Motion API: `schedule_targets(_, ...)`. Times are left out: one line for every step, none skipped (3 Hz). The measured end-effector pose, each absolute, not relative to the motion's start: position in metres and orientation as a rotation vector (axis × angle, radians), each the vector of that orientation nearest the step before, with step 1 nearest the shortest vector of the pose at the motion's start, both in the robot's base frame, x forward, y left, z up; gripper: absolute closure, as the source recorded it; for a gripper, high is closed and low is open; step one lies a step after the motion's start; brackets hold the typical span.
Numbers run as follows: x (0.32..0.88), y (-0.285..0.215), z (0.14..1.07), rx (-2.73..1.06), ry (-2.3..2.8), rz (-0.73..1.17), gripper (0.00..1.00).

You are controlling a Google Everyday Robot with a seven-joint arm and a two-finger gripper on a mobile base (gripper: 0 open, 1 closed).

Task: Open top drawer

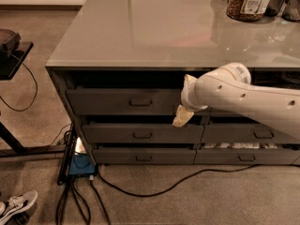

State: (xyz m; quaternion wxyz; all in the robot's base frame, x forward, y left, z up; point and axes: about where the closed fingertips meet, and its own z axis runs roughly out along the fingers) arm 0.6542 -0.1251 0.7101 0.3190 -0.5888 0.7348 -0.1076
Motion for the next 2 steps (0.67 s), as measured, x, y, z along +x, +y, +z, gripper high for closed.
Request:
schedule_targets(0.671,-0.140,0.686,-1.505,1.925,-0.286,0.00)
schedule_targets(0.696,-0.140,0.671,-1.511,1.879,-0.293,0.00)
